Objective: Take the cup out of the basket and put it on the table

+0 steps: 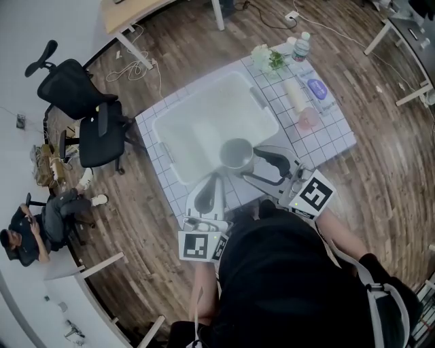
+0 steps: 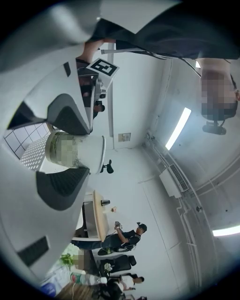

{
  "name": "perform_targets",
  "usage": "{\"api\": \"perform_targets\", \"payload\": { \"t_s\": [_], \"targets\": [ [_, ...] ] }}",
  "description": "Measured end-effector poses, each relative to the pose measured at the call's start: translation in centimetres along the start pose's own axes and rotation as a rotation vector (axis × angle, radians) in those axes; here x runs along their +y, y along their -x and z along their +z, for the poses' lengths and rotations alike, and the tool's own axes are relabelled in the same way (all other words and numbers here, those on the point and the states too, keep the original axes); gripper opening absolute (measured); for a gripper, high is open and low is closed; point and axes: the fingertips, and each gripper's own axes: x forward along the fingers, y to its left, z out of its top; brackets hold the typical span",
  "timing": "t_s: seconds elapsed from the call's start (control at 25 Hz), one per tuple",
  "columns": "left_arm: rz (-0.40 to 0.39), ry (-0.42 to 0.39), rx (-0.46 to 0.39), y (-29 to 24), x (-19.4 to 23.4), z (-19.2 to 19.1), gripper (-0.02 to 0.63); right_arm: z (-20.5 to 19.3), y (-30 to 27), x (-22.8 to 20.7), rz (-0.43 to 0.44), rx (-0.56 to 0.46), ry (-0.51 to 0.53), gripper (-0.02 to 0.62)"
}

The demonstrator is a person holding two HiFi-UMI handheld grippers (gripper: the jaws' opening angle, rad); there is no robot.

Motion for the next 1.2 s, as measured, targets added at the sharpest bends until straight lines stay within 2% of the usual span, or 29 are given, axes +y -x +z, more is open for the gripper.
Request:
{"api": "perform_targets", "payload": {
  "t_s": [0.16,0.48,0.68,0.92,1.2],
  "targets": [
    [0.023,0.002,0.002,-0.1,-0.5,0.0,0.009,-0.2,0.7,-0.2,0.017,-0.003,-0.019,0.236],
    [0.131,0.018,-0.002,1.0,-1.3,-0.7,0.009,-1.2,1.8,0.2,0.109,-0.008,-0.062,0.236],
    [0.185,0.032,-0.013,2.8,-1.1,-1.6,0.009,-1.5,2.1,0.6,0.13,-0.009,-0.04,0.236],
    [0.186,0.032,-0.036,5.2,-0.9,-1.4,0.009,-1.4,2.6,2.2,0.111,-0.005,-0.028,0.236],
    [0.147,0.035,-0.038,8.8,-1.8,-1.5,0.009,-1.2,2.9,6.0,0.104,0.008,-0.017,0.236]
  ]
}}
